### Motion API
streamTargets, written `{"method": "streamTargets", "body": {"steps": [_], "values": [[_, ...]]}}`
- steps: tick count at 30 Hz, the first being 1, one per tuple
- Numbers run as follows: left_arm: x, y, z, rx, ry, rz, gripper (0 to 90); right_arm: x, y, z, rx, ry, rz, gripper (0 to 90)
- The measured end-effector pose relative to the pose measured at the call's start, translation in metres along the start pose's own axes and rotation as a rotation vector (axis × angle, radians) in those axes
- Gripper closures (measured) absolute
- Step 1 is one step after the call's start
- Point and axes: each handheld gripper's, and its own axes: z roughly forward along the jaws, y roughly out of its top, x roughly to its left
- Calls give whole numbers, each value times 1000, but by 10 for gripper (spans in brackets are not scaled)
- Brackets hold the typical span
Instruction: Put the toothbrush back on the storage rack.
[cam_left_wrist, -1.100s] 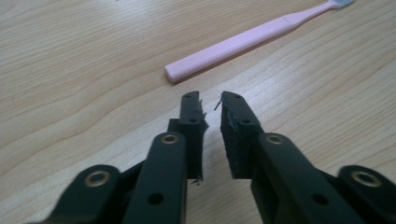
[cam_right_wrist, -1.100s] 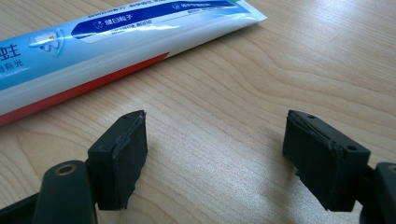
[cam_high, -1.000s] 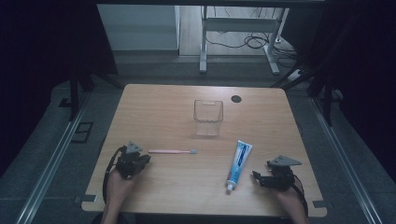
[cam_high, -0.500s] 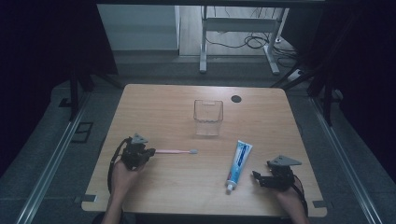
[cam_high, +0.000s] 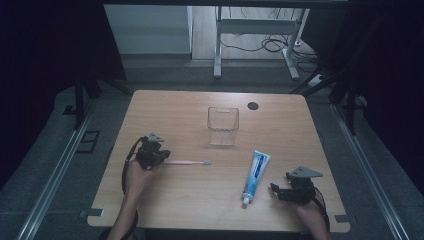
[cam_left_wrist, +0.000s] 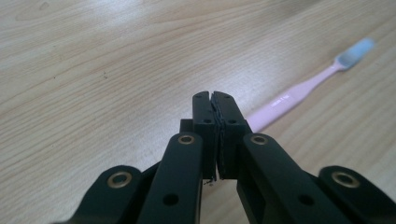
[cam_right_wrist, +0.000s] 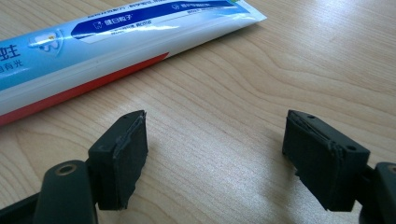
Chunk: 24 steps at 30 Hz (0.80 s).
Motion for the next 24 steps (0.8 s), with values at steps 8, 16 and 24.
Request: {"method": "streamTargets", "body": {"steps": [8, 16, 24], "values": [[7, -4, 17, 49, 11, -7, 884, 0, 0, 0, -2, 0, -1, 225], [7, -15, 12, 47, -2, -9, 881, 0, 0, 0, -1, 0, 0, 225], [-3, -30, 2, 42, -28, 7, 862, 0, 0, 0, 1, 0, 1, 225]]}}
